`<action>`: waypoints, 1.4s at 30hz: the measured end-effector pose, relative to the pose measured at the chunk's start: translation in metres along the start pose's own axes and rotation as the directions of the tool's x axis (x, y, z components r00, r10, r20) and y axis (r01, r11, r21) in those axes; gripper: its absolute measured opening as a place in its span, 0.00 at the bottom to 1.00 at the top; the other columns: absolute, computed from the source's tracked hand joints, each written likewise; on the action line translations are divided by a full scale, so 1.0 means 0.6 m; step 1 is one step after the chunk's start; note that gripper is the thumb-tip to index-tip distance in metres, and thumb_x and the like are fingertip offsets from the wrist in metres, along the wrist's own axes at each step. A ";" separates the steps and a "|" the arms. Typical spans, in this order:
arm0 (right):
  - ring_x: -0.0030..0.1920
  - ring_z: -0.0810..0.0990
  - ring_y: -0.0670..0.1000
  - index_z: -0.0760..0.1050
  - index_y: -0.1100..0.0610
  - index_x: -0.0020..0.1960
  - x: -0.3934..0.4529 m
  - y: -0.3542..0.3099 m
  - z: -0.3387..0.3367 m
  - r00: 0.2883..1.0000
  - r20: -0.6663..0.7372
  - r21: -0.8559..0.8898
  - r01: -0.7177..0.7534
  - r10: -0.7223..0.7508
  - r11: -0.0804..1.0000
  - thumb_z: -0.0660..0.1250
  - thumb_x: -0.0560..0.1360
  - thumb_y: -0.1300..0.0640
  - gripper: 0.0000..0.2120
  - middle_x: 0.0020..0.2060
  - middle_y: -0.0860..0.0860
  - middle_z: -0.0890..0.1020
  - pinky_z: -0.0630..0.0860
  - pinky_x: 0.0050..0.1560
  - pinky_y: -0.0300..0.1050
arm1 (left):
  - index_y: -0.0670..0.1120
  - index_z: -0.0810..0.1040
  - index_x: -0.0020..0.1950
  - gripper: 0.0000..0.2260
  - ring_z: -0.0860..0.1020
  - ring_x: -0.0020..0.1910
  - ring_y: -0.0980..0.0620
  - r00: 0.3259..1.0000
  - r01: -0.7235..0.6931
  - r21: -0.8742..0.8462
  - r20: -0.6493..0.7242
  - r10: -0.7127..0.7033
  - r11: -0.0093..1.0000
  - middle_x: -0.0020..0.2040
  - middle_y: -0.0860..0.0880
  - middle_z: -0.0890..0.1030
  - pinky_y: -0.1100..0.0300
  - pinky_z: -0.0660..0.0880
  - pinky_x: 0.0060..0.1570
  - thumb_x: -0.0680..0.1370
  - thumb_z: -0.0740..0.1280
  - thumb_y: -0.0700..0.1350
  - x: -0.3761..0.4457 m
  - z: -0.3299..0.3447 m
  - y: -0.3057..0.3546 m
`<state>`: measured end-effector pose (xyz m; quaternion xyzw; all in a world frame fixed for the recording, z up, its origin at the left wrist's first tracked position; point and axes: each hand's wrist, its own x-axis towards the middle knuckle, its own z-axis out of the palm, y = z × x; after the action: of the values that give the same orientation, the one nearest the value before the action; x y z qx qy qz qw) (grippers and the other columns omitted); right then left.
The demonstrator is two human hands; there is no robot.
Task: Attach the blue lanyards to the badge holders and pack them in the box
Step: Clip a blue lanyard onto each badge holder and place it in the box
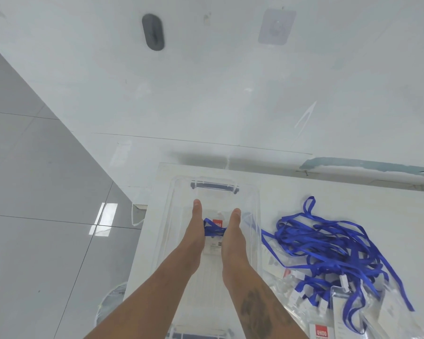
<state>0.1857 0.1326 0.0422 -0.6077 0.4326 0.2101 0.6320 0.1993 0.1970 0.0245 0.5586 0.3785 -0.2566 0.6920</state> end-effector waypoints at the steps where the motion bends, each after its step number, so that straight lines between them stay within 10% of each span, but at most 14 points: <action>1: 0.61 0.77 0.55 0.72 0.53 0.66 -0.008 -0.004 -0.004 1.000 0.019 0.007 0.006 -0.006 1.000 0.46 0.77 0.30 0.34 0.60 0.53 0.80 0.68 0.70 0.56 | 0.52 0.77 0.29 0.32 0.74 0.47 0.52 1.000 0.005 -0.006 0.009 -0.005 1.000 0.33 0.54 0.82 0.49 0.58 0.73 0.81 0.46 0.65 0.001 0.002 0.000; 11: 0.68 0.69 0.51 0.64 0.49 0.73 -0.068 -0.030 -0.057 0.995 0.102 0.047 -0.002 -0.003 0.999 0.49 0.78 0.31 0.31 0.68 0.48 0.72 0.59 0.70 0.49 | 0.48 0.72 0.41 0.26 0.74 0.43 0.55 0.999 -0.032 0.074 0.002 0.032 0.997 0.41 0.54 0.76 0.52 0.59 0.72 0.81 0.46 0.66 -0.014 0.015 0.006; 16: 0.59 0.71 0.45 0.66 0.41 0.57 -0.108 -0.027 -0.085 0.988 0.128 0.116 0.076 -0.091 0.990 0.52 0.78 0.33 0.15 0.53 0.42 0.74 0.60 0.67 0.44 | 0.54 0.60 0.78 0.33 0.62 0.76 0.49 0.996 -0.085 0.124 0.011 0.085 0.989 0.77 0.51 0.64 0.50 0.54 0.75 0.78 0.48 0.70 -0.052 -0.005 0.008; 21: 0.72 0.67 0.44 0.64 0.48 0.76 -0.164 -0.034 -0.143 0.962 0.169 0.127 0.194 -0.214 0.973 0.51 0.79 0.35 0.30 0.71 0.43 0.71 0.57 0.77 0.50 | 0.54 0.63 0.77 0.31 0.66 0.73 0.51 0.974 -0.222 0.155 -0.017 0.227 0.963 0.75 0.54 0.67 0.51 0.59 0.71 0.79 0.51 0.69 -0.101 -0.015 0.018; 27: 0.60 0.79 0.43 0.78 0.51 0.61 -0.211 -0.038 -0.258 0.894 0.001 0.037 0.449 -0.449 0.893 0.53 0.83 0.45 0.19 0.55 0.43 0.83 0.72 0.66 0.49 | 0.52 0.76 0.57 0.12 0.78 0.51 0.58 0.865 -0.498 0.177 0.032 0.501 0.849 0.52 0.59 0.78 0.65 0.70 0.45 0.82 0.58 0.56 -0.207 0.022 0.017; 33: 0.56 0.80 0.46 0.79 0.45 0.51 -0.193 -0.029 -0.428 0.787 -0.089 -0.127 0.599 -0.611 0.791 0.57 0.83 0.52 0.11 0.50 0.43 0.83 0.76 0.56 0.46 | 0.57 0.78 0.56 0.07 0.79 0.57 0.55 0.785 -0.610 0.243 0.056 0.617 0.754 0.56 0.60 0.80 0.51 0.75 0.62 0.81 0.62 0.53 -0.273 0.115 -0.040; 42: 0.53 0.81 0.44 0.80 0.43 0.50 -0.134 -0.017 -0.667 0.783 -0.019 -0.218 0.604 -0.622 0.767 0.59 0.82 0.50 0.11 0.48 0.40 0.84 0.76 0.54 0.44 | 0.56 0.79 0.55 0.08 0.79 0.56 0.54 0.799 -0.573 0.271 -0.027 0.601 0.774 0.52 0.60 0.81 0.48 0.75 0.62 0.81 0.62 0.53 -0.311 0.299 -0.148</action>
<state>0.0340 -0.2282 0.1576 -0.7845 0.2153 0.0071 0.5815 0.0644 -0.0107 0.1403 0.7443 0.1879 -0.0413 0.6395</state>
